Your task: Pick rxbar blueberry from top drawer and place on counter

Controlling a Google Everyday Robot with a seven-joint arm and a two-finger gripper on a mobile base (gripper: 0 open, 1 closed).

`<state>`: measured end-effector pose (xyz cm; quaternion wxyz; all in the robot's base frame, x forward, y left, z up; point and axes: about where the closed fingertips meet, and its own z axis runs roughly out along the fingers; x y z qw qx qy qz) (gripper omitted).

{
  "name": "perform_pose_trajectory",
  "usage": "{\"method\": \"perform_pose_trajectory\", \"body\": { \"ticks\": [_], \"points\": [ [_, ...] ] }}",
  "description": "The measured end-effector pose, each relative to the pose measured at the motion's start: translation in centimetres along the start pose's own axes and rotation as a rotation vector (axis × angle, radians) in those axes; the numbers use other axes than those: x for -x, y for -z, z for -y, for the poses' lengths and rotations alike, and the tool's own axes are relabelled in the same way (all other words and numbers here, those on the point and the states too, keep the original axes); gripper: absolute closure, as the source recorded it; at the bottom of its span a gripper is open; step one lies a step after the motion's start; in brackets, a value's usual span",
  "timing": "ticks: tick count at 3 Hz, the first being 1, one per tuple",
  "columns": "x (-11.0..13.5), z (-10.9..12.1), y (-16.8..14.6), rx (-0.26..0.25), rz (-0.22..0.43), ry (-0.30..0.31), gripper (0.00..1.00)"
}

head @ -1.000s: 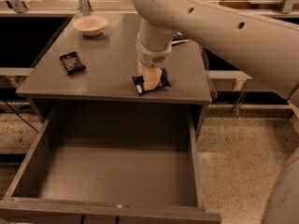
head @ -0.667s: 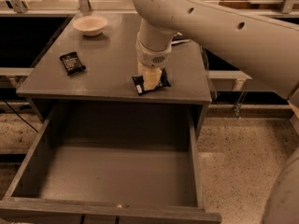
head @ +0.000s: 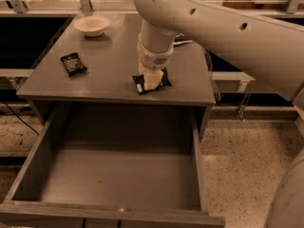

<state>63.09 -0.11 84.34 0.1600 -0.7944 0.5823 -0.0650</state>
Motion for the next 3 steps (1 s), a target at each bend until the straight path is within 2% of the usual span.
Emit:
{"method": "perform_pose_trajectory", "body": {
  "ticks": [1, 2, 3],
  "points": [
    [0.0, 0.0, 0.0, 0.0, 0.0, 0.0, 0.14],
    [0.0, -0.01, 0.0, 0.0, 0.0, 0.0, 0.0],
    [0.0, -0.01, 0.0, 0.0, 0.0, 0.0, 0.0]
  ]
}}
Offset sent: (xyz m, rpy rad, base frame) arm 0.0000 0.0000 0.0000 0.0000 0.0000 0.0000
